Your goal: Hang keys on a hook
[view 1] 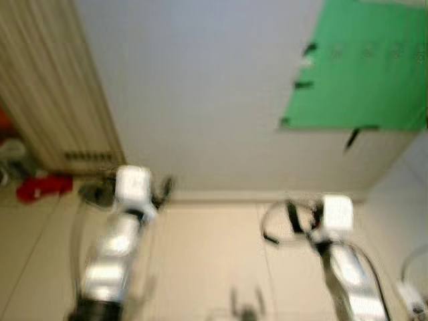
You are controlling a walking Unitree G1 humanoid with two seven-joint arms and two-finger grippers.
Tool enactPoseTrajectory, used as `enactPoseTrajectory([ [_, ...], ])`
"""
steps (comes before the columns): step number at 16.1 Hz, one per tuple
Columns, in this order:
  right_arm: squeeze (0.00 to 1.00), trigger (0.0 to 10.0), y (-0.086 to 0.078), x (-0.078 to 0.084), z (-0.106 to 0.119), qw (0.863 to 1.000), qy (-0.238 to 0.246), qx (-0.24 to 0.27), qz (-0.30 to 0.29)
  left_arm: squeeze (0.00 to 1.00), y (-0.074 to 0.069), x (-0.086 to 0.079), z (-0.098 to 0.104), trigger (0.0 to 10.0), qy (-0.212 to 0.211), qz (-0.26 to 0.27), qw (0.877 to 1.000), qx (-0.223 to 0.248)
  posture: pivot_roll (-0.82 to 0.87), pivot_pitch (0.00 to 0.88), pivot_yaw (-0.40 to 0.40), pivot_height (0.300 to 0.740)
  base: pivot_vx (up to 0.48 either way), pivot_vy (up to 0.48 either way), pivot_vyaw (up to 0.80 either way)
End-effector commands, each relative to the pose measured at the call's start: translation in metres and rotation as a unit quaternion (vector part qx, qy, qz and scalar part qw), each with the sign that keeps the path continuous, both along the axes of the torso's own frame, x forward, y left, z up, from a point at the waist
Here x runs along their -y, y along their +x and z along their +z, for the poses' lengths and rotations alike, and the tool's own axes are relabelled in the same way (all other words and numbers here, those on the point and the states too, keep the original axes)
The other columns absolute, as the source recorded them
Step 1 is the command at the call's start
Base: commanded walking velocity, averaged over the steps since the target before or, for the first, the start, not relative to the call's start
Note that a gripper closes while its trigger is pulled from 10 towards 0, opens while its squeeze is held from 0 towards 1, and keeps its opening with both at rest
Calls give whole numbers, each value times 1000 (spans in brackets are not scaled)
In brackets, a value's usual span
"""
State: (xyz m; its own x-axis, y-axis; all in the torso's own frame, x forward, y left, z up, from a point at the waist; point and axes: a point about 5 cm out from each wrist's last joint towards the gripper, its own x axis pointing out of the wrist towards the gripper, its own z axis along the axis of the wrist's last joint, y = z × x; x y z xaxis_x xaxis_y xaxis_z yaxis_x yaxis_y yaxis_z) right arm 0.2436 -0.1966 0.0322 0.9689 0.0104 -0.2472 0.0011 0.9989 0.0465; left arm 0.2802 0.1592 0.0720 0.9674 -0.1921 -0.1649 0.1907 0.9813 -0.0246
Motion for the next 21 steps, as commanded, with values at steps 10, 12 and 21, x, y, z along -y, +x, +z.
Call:
enactPoseTrajectory([
  [10, 0, 10000, 8, 2, 19, 999, -7, 51, -14, 0, 13, -8, 6, 10000, 8, -18, 1000, 11, -27, 0, -4, 740, 0, -65, -446],
  [12, 0, 10000, 7, 2, 25, 998, -15, 61, -21, 0, 16, -9, 6, 10000, 10, -13, 1000, 13, -30, 0, -3, 740, 0, 480, -734],
  [21, 0, 10000, -4, 6, 36, 996, -26, 68, -55, 1000, 22, 2, 6, 10000, -4, -39, 999, 17, -65, 0, 21, 740, 0, 213, -724],
])
